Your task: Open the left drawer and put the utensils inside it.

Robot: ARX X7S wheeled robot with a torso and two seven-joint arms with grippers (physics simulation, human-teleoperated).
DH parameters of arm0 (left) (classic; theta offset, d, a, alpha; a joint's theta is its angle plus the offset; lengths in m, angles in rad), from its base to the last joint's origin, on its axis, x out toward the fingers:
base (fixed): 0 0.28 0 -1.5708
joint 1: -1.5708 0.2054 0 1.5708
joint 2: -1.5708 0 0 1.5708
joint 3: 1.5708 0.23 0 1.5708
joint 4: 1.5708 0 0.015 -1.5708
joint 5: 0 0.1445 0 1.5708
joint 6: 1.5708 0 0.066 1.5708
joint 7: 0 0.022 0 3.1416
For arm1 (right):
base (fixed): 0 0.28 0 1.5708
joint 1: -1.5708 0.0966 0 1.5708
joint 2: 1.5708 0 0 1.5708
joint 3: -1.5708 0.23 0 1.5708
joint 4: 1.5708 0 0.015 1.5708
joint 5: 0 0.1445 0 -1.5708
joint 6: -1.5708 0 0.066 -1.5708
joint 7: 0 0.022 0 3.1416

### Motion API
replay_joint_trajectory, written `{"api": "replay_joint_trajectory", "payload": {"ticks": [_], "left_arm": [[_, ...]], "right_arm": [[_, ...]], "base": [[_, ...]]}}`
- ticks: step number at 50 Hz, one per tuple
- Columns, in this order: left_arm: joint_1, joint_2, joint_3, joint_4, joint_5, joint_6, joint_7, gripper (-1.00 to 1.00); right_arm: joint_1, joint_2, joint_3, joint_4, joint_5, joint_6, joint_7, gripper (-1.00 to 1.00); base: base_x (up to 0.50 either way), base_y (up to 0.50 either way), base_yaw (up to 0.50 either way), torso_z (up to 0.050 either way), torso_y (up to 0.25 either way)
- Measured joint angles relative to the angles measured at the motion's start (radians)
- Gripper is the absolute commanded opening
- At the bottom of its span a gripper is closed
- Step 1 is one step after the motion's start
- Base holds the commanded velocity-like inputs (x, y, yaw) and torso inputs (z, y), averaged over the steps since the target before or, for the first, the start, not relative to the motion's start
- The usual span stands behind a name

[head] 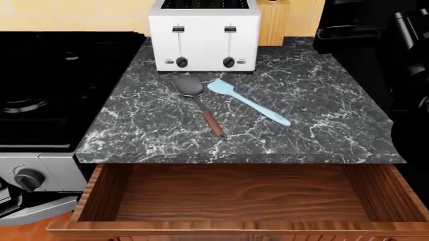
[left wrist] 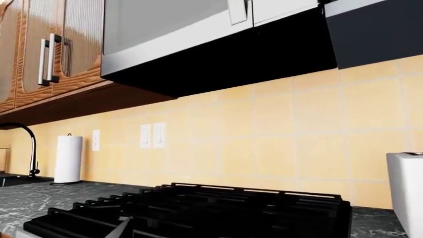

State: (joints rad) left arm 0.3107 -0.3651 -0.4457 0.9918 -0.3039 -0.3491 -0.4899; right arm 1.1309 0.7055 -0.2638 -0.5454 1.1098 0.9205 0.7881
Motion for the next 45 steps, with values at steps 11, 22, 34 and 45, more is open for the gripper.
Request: {"api": "replay_joint_trajectory", "payload": {"ticks": [11,22,34,45], "left_arm": [[0.004,-0.005,-0.002,0.000,-0.005,0.003,-0.006,1.00],[0.007,-0.010,0.000,0.000,-0.007,0.006,-0.012,1.00],[0.010,-0.015,0.002,0.000,-0.009,0.009,-0.019,1.00],[0.012,-0.020,0.004,0.000,-0.013,0.011,-0.026,1.00]], "right_arm": [[-0.005,0.003,-0.002,-0.003,-0.001,-0.003,0.000,1.00],[-0.011,0.008,0.001,-0.008,0.002,-0.005,0.003,1.00],[-0.014,0.012,0.004,-0.011,0.005,-0.008,0.006,1.00],[-0.014,0.013,0.003,-0.012,0.007,-0.011,0.007,1.00]], "base": [[0.12,0.00,0.00,0.000,0.000],[0.12,0.00,0.00,0.000,0.000],[0.11,0.00,0.00,0.000,0.000],[0.12,0.00,0.00,0.000,0.001]]}}
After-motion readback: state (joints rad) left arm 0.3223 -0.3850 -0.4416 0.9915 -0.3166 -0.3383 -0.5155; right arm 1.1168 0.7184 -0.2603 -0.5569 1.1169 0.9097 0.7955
